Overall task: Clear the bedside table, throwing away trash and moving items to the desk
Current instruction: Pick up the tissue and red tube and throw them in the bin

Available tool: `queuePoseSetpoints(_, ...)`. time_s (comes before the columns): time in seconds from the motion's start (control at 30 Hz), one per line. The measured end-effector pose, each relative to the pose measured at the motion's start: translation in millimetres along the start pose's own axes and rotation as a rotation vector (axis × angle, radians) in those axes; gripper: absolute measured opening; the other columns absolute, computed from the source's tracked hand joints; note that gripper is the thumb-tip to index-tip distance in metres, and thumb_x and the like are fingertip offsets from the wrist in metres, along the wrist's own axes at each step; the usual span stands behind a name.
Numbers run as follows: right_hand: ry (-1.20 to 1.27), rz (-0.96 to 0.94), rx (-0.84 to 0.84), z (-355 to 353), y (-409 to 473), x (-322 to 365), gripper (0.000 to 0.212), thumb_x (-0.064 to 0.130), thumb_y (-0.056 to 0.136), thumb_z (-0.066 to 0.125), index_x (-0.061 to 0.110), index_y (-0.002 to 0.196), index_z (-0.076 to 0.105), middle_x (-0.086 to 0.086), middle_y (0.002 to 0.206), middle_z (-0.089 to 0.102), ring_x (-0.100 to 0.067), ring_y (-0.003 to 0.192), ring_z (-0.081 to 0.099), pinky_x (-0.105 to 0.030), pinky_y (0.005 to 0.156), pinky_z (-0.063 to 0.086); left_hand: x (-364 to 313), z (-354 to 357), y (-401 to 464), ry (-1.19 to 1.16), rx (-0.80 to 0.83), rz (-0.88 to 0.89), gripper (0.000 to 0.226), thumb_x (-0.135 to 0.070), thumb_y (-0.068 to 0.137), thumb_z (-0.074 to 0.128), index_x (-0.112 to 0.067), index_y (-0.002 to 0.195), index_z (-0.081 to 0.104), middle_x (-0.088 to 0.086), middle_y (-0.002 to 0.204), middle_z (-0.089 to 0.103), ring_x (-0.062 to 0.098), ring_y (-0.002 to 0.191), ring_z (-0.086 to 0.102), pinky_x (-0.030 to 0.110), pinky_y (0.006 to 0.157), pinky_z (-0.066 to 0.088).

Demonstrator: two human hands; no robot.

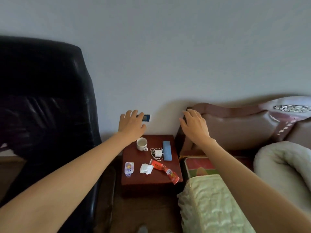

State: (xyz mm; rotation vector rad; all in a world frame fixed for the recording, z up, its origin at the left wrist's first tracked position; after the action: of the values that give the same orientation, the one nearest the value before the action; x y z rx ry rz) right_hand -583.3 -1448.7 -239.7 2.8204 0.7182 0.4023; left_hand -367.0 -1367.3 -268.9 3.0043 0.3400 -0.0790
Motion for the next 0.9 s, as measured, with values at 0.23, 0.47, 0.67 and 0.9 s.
queuePoseSetpoints(0.23, 0.049, -0.053, 0.112, 94, 24, -12, 0.039, 0.023, 0.092, 0.051, 0.008, 0.128, 0.051, -0.014, 0.128, 0.053, -0.032, 0.124, 0.043, -0.046, 0.097, 0.040, 18, 78, 12, -0.004, 0.102, -0.044, 0.049, -0.038, 0.093, 0.043, -0.014, 0.136, 0.041, 0.011, 0.141, 0.043, 0.030, 0.129, 0.037, 0.045, 0.101, 0.033)
queuePoseSetpoints(0.47, 0.074, -0.010, 0.311, 207, 13, -46, 0.045, 0.022, 0.093, 0.049, 0.008, 0.136, 0.045, -0.016, 0.144, 0.041, -0.032, 0.137, 0.030, -0.046, 0.107, 0.031, 20, 185, 21, -0.003, 0.254, -0.118, 0.051, -0.039, 0.093, 0.043, -0.015, 0.138, 0.040, 0.010, 0.141, 0.044, 0.030, 0.132, 0.035, 0.045, 0.105, 0.031)
queuePoseSetpoints(0.67, 0.093, 0.051, 0.440, 300, -13, -90, 0.046, 0.020, 0.089, 0.054, 0.007, 0.133, 0.047, -0.018, 0.138, 0.047, -0.035, 0.133, 0.037, -0.051, 0.103, 0.038, 3, 288, 16, -0.014, 0.389, -0.138, 0.052, -0.039, 0.094, 0.043, -0.017, 0.140, 0.037, 0.007, 0.143, 0.043, 0.028, 0.133, 0.036, 0.043, 0.107, 0.032)
queuePoseSetpoints(0.9, 0.104, 0.075, 0.515, 389, -38, -126, 0.052, 0.025, 0.089, 0.057, 0.005, 0.135, 0.044, -0.020, 0.138, 0.045, -0.036, 0.131, 0.038, -0.050, 0.101, 0.039, -16, 394, 9, -0.074, 0.480, -0.148, 0.061, -0.044, 0.091, 0.048, -0.019, 0.144, 0.029, 0.008, 0.146, 0.038, 0.028, 0.133, 0.035, 0.043, 0.103, 0.035)
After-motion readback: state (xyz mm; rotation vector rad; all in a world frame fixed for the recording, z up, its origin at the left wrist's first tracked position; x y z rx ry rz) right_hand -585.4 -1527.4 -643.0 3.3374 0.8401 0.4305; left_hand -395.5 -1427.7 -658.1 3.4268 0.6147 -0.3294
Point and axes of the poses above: each hand's wrist, its own y-axis towards the middle knuckle, its own z-axis out of the palm, x = y × z, the point moved 3 cm from there along y, towards the middle knuckle
